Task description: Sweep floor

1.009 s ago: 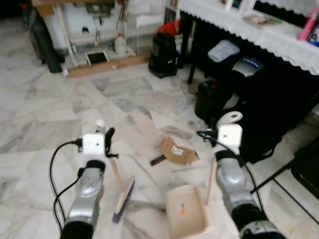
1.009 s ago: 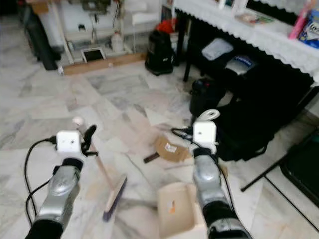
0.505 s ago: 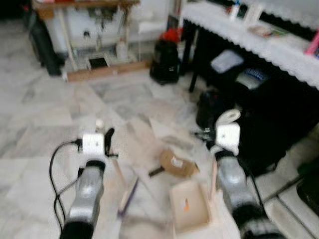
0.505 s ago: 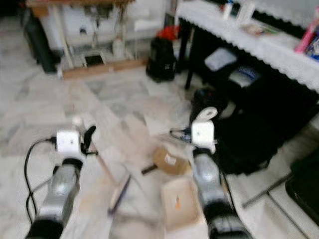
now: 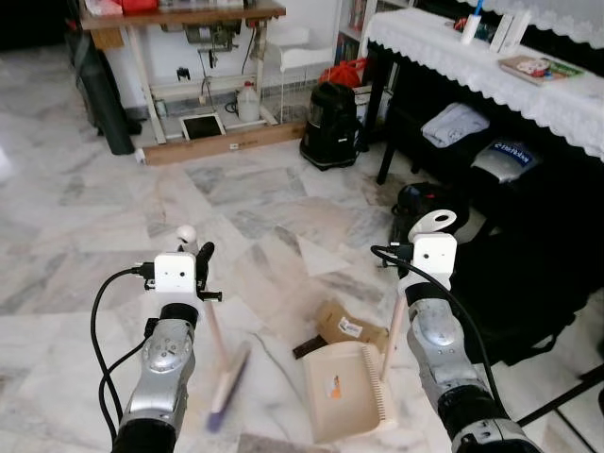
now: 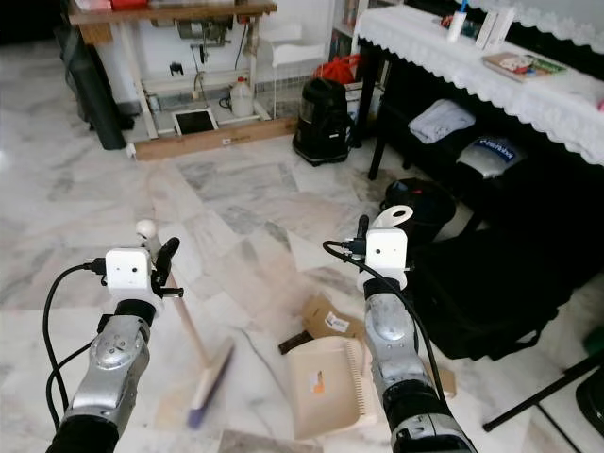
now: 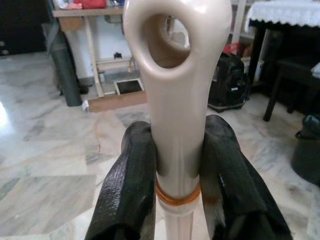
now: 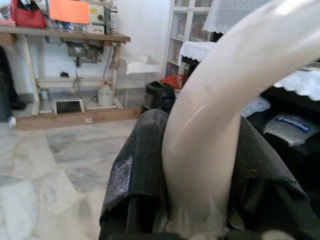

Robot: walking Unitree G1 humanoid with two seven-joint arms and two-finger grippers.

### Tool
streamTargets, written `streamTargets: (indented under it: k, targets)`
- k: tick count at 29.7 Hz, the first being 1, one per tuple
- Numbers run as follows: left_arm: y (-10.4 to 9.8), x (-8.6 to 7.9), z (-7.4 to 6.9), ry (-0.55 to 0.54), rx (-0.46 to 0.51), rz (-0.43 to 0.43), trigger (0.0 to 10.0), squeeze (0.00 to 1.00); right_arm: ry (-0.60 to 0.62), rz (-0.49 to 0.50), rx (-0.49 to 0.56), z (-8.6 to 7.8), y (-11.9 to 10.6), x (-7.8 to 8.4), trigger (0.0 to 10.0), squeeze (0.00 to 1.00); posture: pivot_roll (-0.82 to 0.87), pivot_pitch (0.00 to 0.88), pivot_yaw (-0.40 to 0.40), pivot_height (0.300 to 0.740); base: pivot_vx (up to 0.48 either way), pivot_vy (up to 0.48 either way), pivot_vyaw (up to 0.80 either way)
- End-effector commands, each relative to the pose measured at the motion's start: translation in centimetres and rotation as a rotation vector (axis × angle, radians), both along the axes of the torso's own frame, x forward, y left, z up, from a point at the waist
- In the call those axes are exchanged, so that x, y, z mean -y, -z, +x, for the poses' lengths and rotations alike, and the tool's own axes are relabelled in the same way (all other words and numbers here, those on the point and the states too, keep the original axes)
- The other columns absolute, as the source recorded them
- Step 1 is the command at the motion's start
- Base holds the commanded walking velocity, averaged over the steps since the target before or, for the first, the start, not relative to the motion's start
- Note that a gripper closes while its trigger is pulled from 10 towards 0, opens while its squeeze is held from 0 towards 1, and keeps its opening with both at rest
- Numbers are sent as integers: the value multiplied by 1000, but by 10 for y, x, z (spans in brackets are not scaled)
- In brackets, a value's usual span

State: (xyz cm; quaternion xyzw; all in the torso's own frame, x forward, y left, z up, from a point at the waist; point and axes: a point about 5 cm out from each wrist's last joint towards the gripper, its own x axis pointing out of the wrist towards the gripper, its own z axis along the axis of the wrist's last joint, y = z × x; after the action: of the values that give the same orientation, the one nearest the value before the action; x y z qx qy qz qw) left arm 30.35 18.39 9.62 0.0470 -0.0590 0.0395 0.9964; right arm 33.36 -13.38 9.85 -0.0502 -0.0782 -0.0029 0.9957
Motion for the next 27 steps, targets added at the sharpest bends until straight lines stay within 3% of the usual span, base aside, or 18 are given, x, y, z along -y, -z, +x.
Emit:
streamTargets:
  k: [1,6,17,27]
  targets:
    - [-13,4,4,14,59,19,10000,0,24,23,46,3,-10,8,10000,0,27,22,-39,740,330,0,0]
    - [-13,4,4,11,60,21,10000,0,28,35,39,3,-10,9,10000,0,28,24,-37,740,329,0,0]
    - [-13,3,3,4,61,24,10000,0,29,39,45,2,-10,9,10000,0,27,20,-36,740,325,0,-754]
    - [-14,1,3,-8,67,26,10000,0,33,41,48,3,-11,10,10000,0,26,16,-36,740,317,0,0]
